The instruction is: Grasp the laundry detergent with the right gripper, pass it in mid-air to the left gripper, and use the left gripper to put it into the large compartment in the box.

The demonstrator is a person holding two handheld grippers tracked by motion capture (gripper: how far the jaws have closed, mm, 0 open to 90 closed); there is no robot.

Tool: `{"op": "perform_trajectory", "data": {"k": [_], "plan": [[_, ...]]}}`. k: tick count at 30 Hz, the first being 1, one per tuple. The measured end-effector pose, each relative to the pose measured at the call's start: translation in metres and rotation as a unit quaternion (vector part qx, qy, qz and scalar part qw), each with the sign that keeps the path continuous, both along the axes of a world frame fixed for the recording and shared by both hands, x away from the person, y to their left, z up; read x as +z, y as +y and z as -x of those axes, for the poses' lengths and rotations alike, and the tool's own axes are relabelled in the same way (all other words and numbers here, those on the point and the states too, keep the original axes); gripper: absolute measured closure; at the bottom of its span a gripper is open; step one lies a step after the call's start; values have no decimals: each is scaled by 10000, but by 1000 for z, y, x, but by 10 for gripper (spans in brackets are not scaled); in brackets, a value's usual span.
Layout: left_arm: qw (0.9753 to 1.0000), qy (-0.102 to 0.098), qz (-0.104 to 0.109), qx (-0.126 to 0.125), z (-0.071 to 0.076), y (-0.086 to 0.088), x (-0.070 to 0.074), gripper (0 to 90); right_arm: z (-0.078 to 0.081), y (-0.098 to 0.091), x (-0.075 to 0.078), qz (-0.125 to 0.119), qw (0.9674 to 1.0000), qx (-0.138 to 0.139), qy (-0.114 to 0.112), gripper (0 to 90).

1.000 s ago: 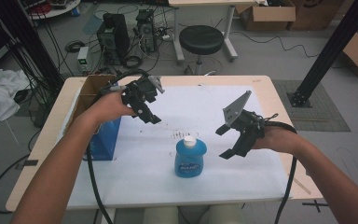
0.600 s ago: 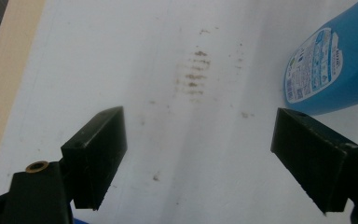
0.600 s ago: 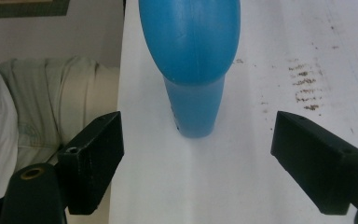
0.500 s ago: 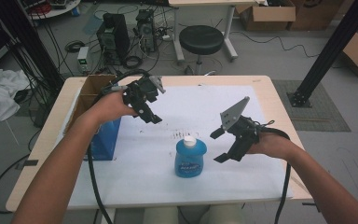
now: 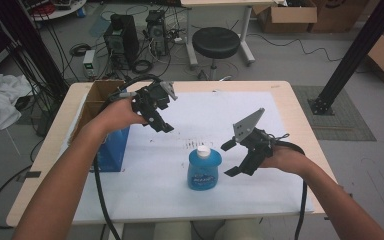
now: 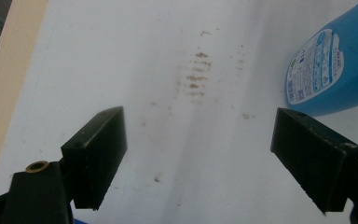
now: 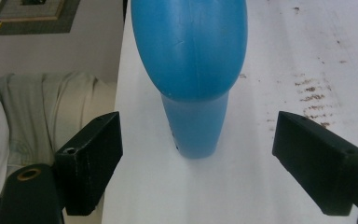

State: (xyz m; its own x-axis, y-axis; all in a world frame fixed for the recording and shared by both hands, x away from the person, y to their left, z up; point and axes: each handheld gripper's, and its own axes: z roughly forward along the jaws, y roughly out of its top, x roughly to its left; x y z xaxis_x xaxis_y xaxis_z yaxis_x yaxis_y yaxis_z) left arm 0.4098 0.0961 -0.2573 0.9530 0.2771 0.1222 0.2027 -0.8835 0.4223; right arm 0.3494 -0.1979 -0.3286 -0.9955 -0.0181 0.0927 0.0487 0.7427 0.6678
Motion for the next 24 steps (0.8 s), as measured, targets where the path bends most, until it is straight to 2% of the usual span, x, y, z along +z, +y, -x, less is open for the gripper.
{"op": "perform_trajectory", "data": {"k": [22, 24], "plan": [[10000, 13, 14, 2, -1, -1, -4, 189, 0, 5, -24, -327, 9994, 13, 65, 157], [10000, 6, 25, 6, -1, -1, -4, 189, 1, 6, -27, -422, 9991, -2, 74, 157]]}}
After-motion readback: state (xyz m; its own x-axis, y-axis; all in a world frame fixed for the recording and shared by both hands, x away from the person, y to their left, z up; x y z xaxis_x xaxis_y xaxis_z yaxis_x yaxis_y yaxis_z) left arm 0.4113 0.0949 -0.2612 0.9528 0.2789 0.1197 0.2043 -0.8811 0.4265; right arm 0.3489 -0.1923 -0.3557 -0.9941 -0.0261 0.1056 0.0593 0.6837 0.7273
